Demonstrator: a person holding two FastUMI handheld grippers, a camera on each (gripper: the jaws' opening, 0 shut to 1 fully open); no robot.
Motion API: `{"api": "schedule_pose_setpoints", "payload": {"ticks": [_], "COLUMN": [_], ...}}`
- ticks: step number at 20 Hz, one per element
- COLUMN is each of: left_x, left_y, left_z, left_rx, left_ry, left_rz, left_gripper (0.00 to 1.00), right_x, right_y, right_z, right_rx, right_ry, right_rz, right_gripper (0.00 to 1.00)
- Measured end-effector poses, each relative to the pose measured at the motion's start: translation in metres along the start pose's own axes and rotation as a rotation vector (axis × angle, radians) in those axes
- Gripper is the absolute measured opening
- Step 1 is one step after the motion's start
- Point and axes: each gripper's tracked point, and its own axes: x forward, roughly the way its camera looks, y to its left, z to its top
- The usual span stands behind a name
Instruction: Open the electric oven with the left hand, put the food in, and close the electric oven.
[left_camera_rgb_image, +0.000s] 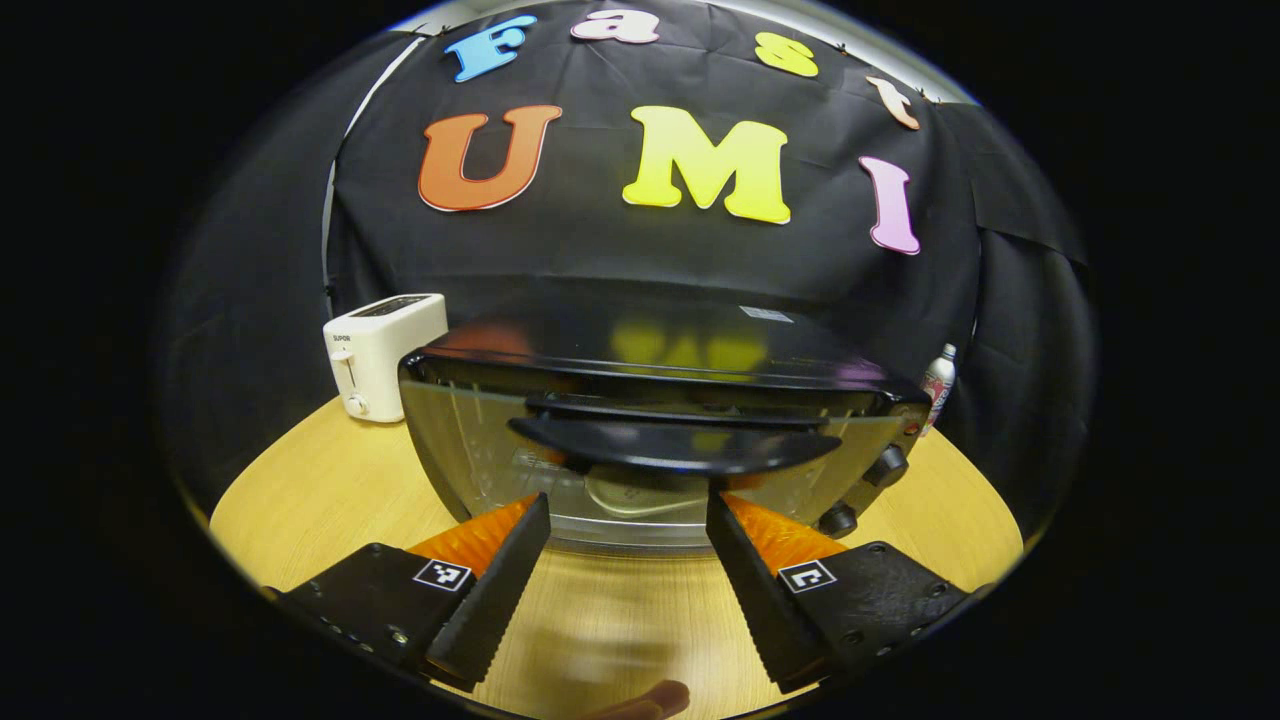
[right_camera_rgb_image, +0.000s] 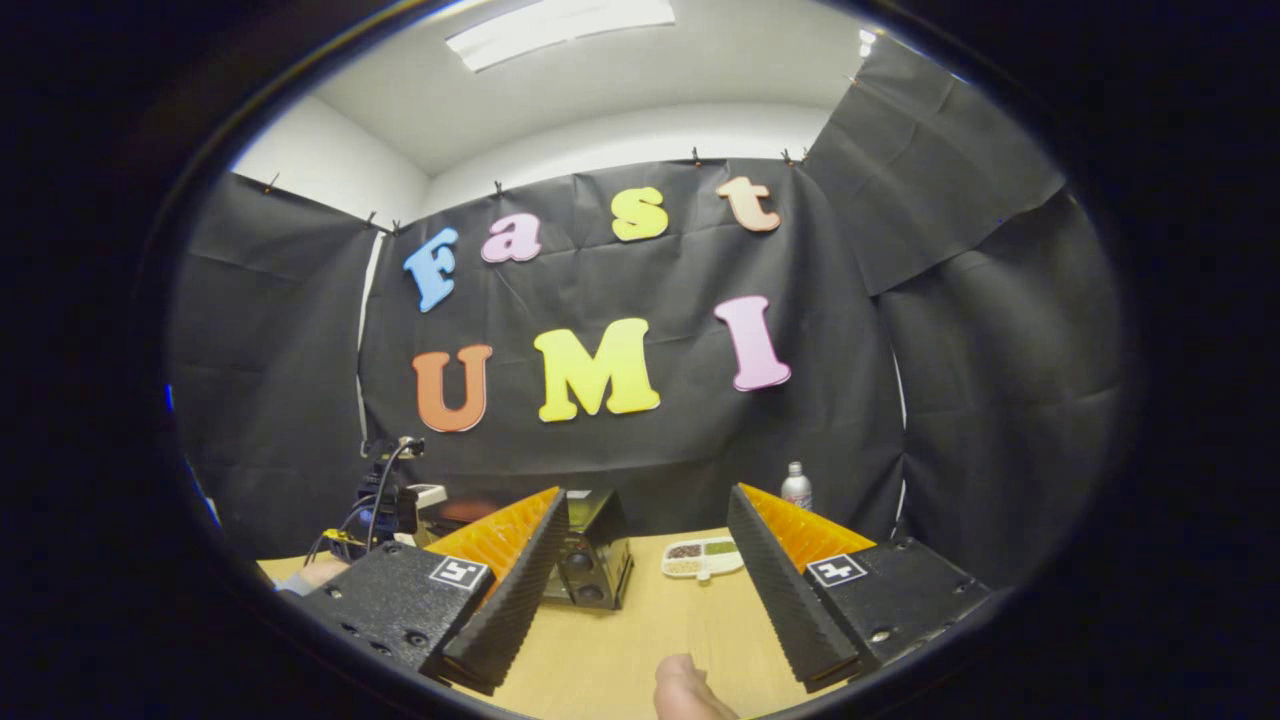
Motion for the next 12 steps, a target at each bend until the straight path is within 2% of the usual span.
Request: {"api": "schedule_pose_setpoints", "payload": {"ticks": [3, 6, 7, 8, 9, 10, 11, 12], "left_x": [-0.025, -0.063, -0.075, -0.088, -0.101, -0.114, -0.129, -0.146], "left_y": [-0.011, -0.014, -0.016, -0.019, -0.021, -0.023, -0.024, -0.028], "left_z": [0.01, 0.014, 0.014, 0.015, 0.016, 0.019, 0.021, 0.025], "left_rx": [-0.011, 0.01, 0.02, 0.026, 0.029, 0.03, 0.025, 0.019], "left_ry": [-0.03, -0.068, -0.081, -0.092, -0.108, -0.125, -0.146, -0.175], "left_rz": [-0.022, -0.008, 0.001, 0.006, 0.006, 0.01, 0.012, 0.006], "left_gripper": [0.96, 0.95, 0.95, 0.95, 0.95, 0.95, 0.95, 0.95], "right_x": [-0.01, -0.026, -0.032, -0.039, -0.046, -0.053, -0.06, -0.068], "right_y": [-0.004, -0.007, -0.004, 0.003, 0.01, 0.012, 0.013, 0.013], "right_z": [0.01, 0.019, 0.022, 0.024, 0.028, 0.03, 0.035, 0.043], "right_rx": [-0.021, -0.073, -0.091, -0.104, -0.116, -0.133, -0.16, -0.197], "right_ry": [-0.015, -0.038, -0.045, -0.052, -0.059, -0.068, -0.086, -0.11], "right_rz": [-0.02, -0.064, -0.064, -0.056, -0.047, -0.045, -0.051, -0.067], "right_gripper": [0.96, 0.95, 1.0, 0.96, 0.96, 1.0, 0.96, 0.96]}}
